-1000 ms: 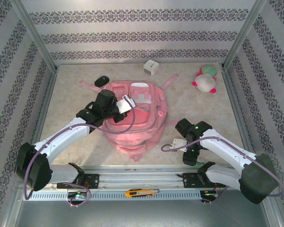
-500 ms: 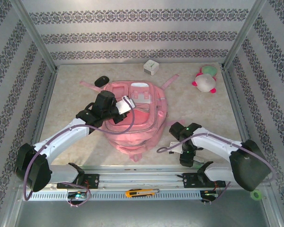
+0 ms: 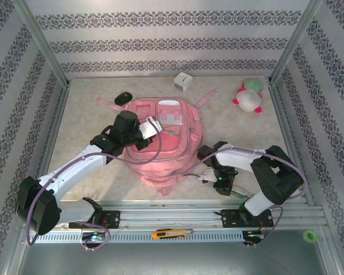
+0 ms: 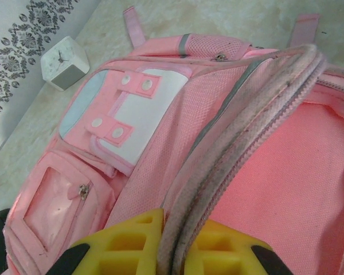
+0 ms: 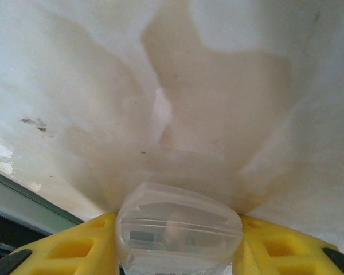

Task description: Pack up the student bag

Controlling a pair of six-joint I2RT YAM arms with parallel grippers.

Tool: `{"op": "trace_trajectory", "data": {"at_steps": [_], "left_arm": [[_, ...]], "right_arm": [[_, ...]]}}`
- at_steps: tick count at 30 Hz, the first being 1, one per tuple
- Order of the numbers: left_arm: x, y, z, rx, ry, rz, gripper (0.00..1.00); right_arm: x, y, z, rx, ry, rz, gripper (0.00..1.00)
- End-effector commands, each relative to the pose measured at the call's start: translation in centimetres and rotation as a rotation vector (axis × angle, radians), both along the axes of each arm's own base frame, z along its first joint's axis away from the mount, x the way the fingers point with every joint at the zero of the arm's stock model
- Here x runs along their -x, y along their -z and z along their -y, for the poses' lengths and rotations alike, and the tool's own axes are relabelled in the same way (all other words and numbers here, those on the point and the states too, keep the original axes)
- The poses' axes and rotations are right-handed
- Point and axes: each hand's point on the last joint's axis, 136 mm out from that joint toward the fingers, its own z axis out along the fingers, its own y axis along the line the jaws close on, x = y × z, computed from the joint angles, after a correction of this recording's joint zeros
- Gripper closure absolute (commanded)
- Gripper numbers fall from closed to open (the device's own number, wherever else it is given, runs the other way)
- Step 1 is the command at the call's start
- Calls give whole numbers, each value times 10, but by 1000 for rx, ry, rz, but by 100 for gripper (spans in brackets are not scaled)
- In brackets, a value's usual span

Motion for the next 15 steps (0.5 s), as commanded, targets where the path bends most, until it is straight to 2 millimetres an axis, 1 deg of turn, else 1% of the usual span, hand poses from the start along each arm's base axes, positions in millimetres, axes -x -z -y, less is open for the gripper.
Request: {"op": "trace_trajectory", "data": {"at_steps": [1, 4, 9, 12, 15], "left_arm": [[-4, -13, -15, -17, -53, 43, 94], [-4, -13, -14, -14, -52, 41, 94], [-3, -14, -14, 0, -57, 35, 94], [-3, -16, -12, 26, -58, 28, 94], [-1, -22, -7, 74, -58, 17, 94]], "right_arm": [[-7, 7, -9, -70, 15, 51, 66], [-9, -7, -14, -125, 11, 94, 70], [-19, -39, -19, -229, 8, 226, 72], [-29, -66, -31, -356, 4, 344, 73], [-40, -98, -48, -528, -32, 484, 75]]}}
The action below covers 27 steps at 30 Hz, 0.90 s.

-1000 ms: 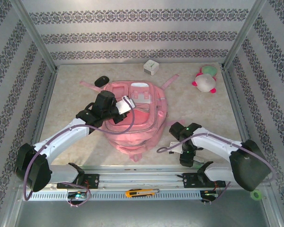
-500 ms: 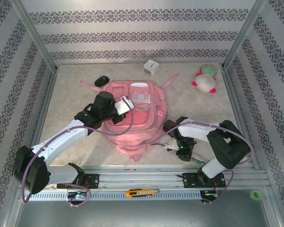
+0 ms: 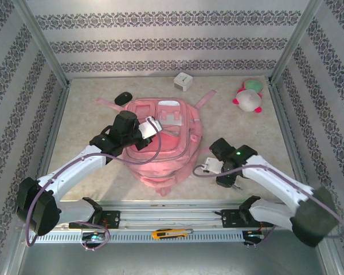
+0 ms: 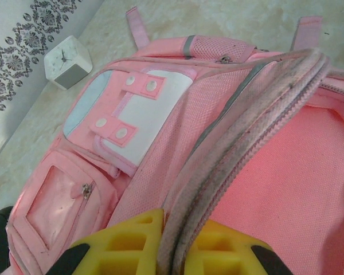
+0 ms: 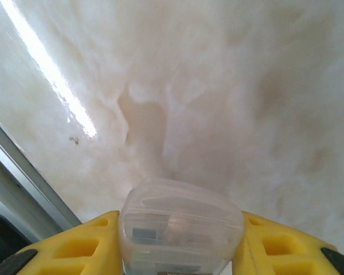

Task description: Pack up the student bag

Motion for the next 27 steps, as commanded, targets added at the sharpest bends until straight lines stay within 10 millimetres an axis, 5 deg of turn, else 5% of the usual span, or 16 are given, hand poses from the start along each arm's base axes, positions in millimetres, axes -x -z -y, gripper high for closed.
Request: {"op": "trace_trajectory", "data": {"at_steps": [1, 8, 14, 20, 27], "left_arm": [[-1, -23, -5, 82, -50, 17, 94], [-1, -33, 0, 151, -53, 10, 94], [-3, -37, 4, 189, -74, -33, 94], [-4, -44, 11, 250, -65, -41, 93], [-7, -48, 13, 255, -65, -36, 93]], "right_arm": [[-12, -40, -25, -193, -75, 153, 76], [-16, -119, -71, -545, -289, 452, 79], [-9, -169, -106, -592, -599, 613, 79], [-6, -201, -160, -578, -965, 786, 79], [-4, -220, -204, -654, -1181, 849, 78]]}}
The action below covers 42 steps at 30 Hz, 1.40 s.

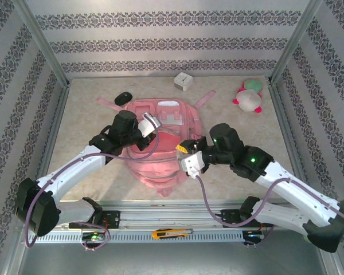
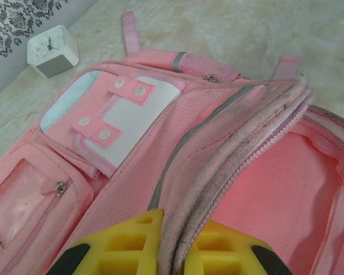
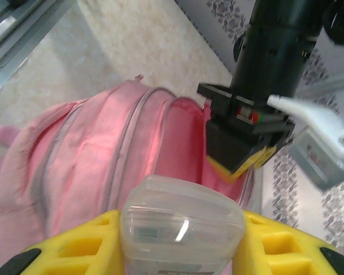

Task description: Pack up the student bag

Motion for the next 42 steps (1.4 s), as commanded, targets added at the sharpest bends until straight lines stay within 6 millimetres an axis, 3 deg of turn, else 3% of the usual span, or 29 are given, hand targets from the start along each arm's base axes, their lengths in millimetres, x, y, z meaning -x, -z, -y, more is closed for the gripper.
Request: {"op": "trace_trajectory", "data": {"at_steps": [1, 7, 12, 20, 25, 29, 34, 37, 42], "left_arm": [[-13, -44, 5, 96, -17, 82, 93], [-13, -46, 8, 120, -4, 77, 93], [-9, -55, 14, 164, 19, 83, 93], [-8, -64, 12, 185, 21, 98, 93], [-8, -73, 12, 206, 25, 109, 93], [-9, -75, 11, 212, 18, 115, 92], [-10, -78, 9, 211, 10, 123, 92], [-10, -78, 8, 215, 5, 123, 92], [-13, -77, 5, 231, -28, 117, 92]], "right_arm": [[7, -31, -23, -85, -154, 118, 77], [6, -18, -43, -86, -231, 68, 77], [-25, 12, -51, 4, -171, 75, 77], [-76, 60, -42, 201, -6, 74, 73], [-86, 72, -49, 217, 34, 12, 63], [-86, 67, -55, 167, 52, -24, 43], [-79, 59, -50, 98, 109, -84, 34], [-72, 52, -44, 47, 200, -170, 33], [-39, 41, -39, -133, 385, -444, 46]]}}
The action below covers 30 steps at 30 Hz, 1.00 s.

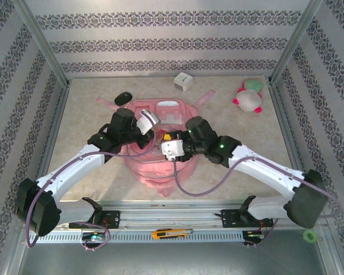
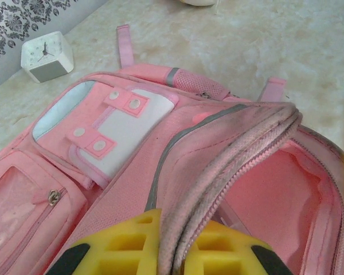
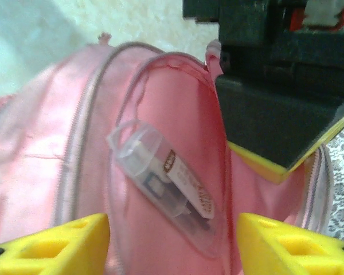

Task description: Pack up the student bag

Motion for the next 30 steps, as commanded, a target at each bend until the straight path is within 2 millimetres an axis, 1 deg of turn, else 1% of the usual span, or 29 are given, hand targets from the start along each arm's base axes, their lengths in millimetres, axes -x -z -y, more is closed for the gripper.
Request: {"op": "trace_trajectory", "data": {"at_steps": [1, 3, 7, 9, 11, 12, 13, 16, 18, 21, 24, 27, 30], "left_arm": [[-11, -66, 2, 145, -37, 145, 91], [-12, -64, 1, 150, -52, 134, 90], [-15, -64, -4, 176, -108, 104, 88], [-16, -64, -6, 184, -133, 79, 88], [-16, -63, -7, 182, -147, 51, 90], [-16, -64, -7, 184, -153, 36, 91], [-16, -64, -7, 191, -159, 21, 94], [-14, -66, 2, 261, -149, -44, 100], [-10, -67, 8, 287, -127, -66, 100], [-9, -70, 11, 342, -134, -71, 100], [-3, -73, 17, 370, -105, -68, 100], [0, -71, 18, 367, -98, -75, 100], [3, -70, 19, 367, -91, -76, 100]], "right_arm": [[17, -10, 0, -186, 230, -248, 47], [17, -14, 1, -320, 407, -396, 49], [9, -14, 5, -579, 752, -740, 54], [7, -13, 2, -677, 869, -904, 55], [7, -14, -5, -783, 928, -1018, 56], [8, -17, -12, -836, 924, -1063, 56], [8, -19, -17, -882, 924, -1097, 56], [-1, -6, -14, -984, 1071, -1198, 56], [-5, 0, -14, -1027, 1118, -1249, 53], [-9, 13, -14, -1056, 1188, -1294, 52], [-14, 23, -10, -1083, 1243, -1297, 52], [-19, 29, -5, -1100, 1285, -1272, 54], [-22, 34, -7, -1089, 1303, -1275, 55]]}}
